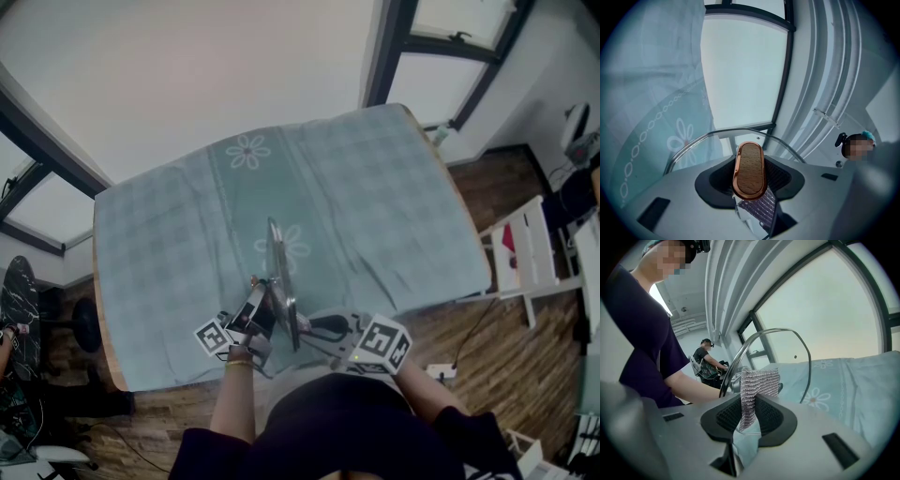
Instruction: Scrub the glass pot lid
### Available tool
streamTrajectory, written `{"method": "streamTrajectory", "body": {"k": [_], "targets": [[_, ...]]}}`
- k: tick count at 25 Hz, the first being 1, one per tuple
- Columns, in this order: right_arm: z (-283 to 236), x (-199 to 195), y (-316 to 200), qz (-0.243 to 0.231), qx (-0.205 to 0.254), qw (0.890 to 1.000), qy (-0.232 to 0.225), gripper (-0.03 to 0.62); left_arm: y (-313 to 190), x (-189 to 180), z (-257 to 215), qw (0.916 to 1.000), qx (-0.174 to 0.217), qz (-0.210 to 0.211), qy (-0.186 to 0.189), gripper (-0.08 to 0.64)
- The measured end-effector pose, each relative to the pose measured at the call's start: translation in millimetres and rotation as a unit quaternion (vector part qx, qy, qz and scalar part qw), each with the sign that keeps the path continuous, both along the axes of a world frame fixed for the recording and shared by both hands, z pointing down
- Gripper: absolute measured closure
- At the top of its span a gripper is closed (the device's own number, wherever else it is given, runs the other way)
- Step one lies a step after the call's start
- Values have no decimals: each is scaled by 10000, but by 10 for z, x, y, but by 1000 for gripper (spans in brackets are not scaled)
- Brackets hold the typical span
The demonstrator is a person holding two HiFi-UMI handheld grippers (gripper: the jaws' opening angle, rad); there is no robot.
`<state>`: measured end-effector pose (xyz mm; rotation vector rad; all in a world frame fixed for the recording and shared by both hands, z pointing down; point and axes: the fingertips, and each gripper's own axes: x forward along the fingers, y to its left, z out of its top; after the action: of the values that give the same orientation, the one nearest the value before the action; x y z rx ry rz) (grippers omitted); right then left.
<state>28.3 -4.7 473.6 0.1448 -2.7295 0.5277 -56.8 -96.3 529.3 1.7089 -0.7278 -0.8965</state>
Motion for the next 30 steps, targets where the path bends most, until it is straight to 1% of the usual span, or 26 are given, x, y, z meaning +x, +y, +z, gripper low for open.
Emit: {"method": "streamTrajectory", "body": {"k": [3,10,18,24,28,30], "targets": [[73,32,67,-123,-9,9998,172,509,-2,-6,-5,10000,12,10,17,393],[119,91,212,-392,49,9988,280,509,-5,2,6,10000,-11,-26,21,393],[127,140,374,-703,-71,9973,208,509,-5,-12,9,10000,-26,-33,60,393],[126,152,541,-1041,-169,9941,236,509,3,-35,6,10000,-35,-50,70,393],[101,165,577,-1117,-180,9934,192,509,6,-58,10,10000,-23,-58,73,393],[113,197,617,-1164,-248,9926,256,509,15,-73,11,9999,-22,-76,110,393]]}}
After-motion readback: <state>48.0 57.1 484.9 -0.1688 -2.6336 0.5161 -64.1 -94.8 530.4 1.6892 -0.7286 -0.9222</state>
